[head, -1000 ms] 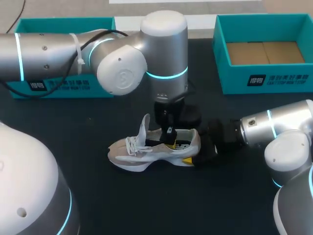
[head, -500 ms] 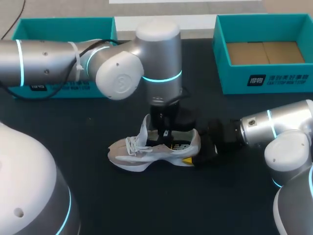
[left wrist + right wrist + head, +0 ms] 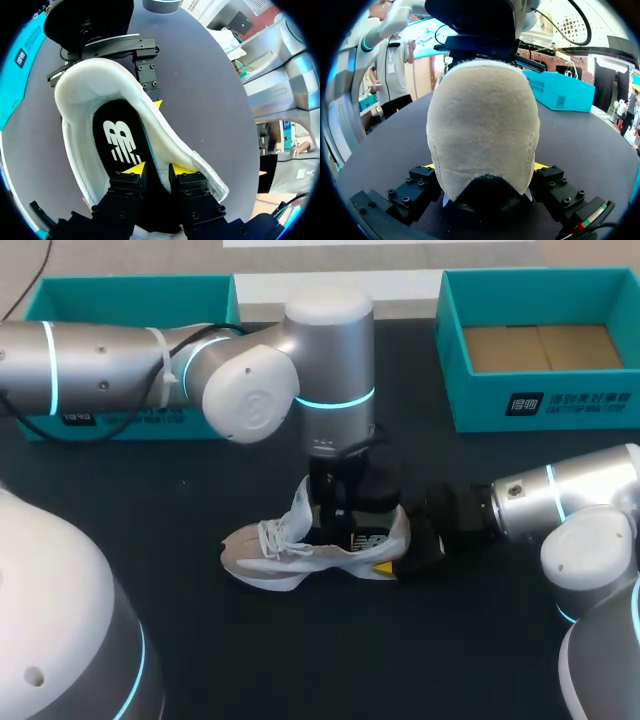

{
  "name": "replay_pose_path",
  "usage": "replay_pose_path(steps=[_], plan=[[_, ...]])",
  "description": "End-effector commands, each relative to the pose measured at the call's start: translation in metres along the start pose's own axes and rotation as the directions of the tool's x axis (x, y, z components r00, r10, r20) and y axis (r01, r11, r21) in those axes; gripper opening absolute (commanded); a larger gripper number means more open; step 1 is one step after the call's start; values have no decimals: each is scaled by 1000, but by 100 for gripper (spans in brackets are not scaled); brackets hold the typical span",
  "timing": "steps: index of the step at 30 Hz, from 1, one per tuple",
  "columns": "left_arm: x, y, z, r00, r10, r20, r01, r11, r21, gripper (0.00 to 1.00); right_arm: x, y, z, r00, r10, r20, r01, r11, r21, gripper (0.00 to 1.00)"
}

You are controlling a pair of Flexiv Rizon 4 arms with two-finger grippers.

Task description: Take the shoe out of the shoebox, open the shoe tongue, remove and reinsert the insole, then place the shoe into the shoebox

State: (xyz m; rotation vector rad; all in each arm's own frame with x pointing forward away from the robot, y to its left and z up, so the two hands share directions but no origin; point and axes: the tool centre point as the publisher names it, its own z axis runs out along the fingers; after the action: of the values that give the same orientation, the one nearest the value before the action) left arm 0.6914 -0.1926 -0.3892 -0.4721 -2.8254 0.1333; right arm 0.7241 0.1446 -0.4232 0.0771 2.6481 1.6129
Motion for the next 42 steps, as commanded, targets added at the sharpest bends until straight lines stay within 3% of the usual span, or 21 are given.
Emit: replay_pose_path(steps=[1,5,14,16,17,19,23,34,42], plan=[[-6,-3,7,1000,22,-2,-22,1000,2,36,1,-2,1,1000,0,2,0,1000,1,0],[-12,-1,17,998,60,29,-61,998,10,44,1,-2,1,1000,0,2,0,1000,1,0],[-18,1,34,990,83,117,-86,996,22,41,1,-2,1,1000,0,2,0,1000,1,0],[-23,2,38,990,76,120,-80,997,22,37,1,-2,1,1000,0,2,0,1000,1,0],[-25,3,39,990,63,127,-66,998,18,29,1,-2,1,1000,0,2,0,1000,1,0],[-29,4,41,990,61,125,-64,998,17,0,1,-2,1,1000,0,2,0,1000,1,0],[-30,6,42,991,49,128,-51,999,6,0,1,-2,1,1000,0,2,0,1000,1,0],[-21,19,0,995,-18,95,16,1000,18,0,1,-2,1,1000,0,2,0,1000,1,0],[-14,24,-27,998,-39,48,34,995,96,0,1,-2,1,1000,0,2,0,1000,1,0]])
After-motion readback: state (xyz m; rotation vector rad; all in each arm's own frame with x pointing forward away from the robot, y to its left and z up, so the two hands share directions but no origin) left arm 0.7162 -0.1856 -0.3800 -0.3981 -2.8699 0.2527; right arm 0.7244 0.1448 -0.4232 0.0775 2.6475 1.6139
